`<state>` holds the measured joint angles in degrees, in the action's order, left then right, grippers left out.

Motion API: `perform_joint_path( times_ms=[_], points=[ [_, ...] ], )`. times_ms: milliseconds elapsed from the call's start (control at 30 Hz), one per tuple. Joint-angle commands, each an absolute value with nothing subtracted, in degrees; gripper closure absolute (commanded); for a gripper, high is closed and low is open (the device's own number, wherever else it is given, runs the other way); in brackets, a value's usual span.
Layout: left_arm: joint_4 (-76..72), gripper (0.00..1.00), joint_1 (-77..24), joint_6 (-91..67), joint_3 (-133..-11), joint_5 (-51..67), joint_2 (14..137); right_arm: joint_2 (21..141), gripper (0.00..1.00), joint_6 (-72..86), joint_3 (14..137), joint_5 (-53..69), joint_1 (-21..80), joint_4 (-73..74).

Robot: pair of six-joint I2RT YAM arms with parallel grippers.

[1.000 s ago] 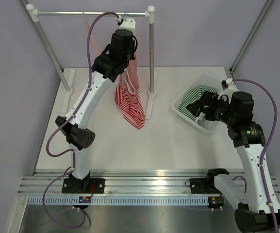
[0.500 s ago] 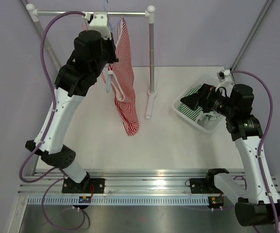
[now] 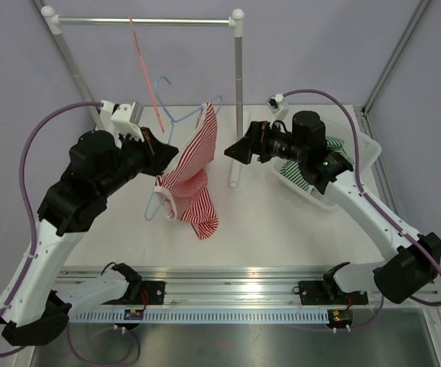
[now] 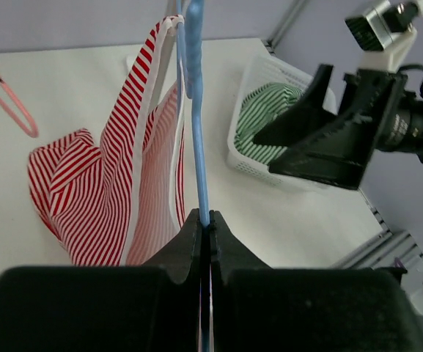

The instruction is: Remove the tank top from the hanger

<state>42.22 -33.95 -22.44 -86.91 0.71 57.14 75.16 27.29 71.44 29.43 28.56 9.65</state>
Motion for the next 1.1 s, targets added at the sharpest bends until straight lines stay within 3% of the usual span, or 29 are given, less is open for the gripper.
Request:
perform_joint_path(
  times_ms=[0, 167, 267, 367, 433, 533, 567, 733, 867, 1067],
  points=[
    [35.4, 1.00, -34.3, -26.1, -82.0, 9.0, 52.8, 78.0, 0.01, 24.1, 77.1, 20.6, 31.8, 2.3],
    [34.0, 1.00, -34.4, -27.0, -75.3, 12.5, 47.3, 82.9, 0.05, 22.7, 81.4, 19.2, 33.5, 2.4],
    [33.7, 1.00, -34.4, -27.4, -73.7, 14.1, 45.2, 85.3, 0.14, 22.3, 83.0, 20.0, 34.3, 3.0],
    [34.5, 1.00, -34.4, -27.0, -72.5, 15.1, 44.5, 87.0, 0.33, 22.1, 84.4, 21.5, 34.8, 3.3],
    [34.9, 1.00, -34.4, -26.5, -71.9, 14.5, 44.1, 87.7, 0.54, 22.0, 84.8, 22.1, 35.0, 3.8],
    [35.7, 1.00, -34.4, -25.8, -71.6, 13.4, 43.6, 87.9, 0.74, 21.6, 84.7, 22.1, 35.1, 3.7],
    [35.9, 1.00, -34.4, -25.5, -71.8, 13.1, 43.6, 87.9, 0.99, 21.4, 84.7, 21.6, 35.2, 4.5],
    [43.1, 1.00, -34.4, -21.2, -73.6, 5.4, 43.2, 85.5, 1.00, 19.1, 83.1, 11.2, 35.0, 7.3],
    [45.7, 1.00, -34.4, -18.3, -73.3, 7.5, 41.2, 85.3, 1.00, 17.3, 84.7, -1.7, 33.8, 13.1],
    [44.1, 1.00, -34.4, -18.2, -72.2, 14.2, 37.4, 90.2, 1.00, 19.8, 89.3, 1.5, 27.2, 17.9]
  ],
)
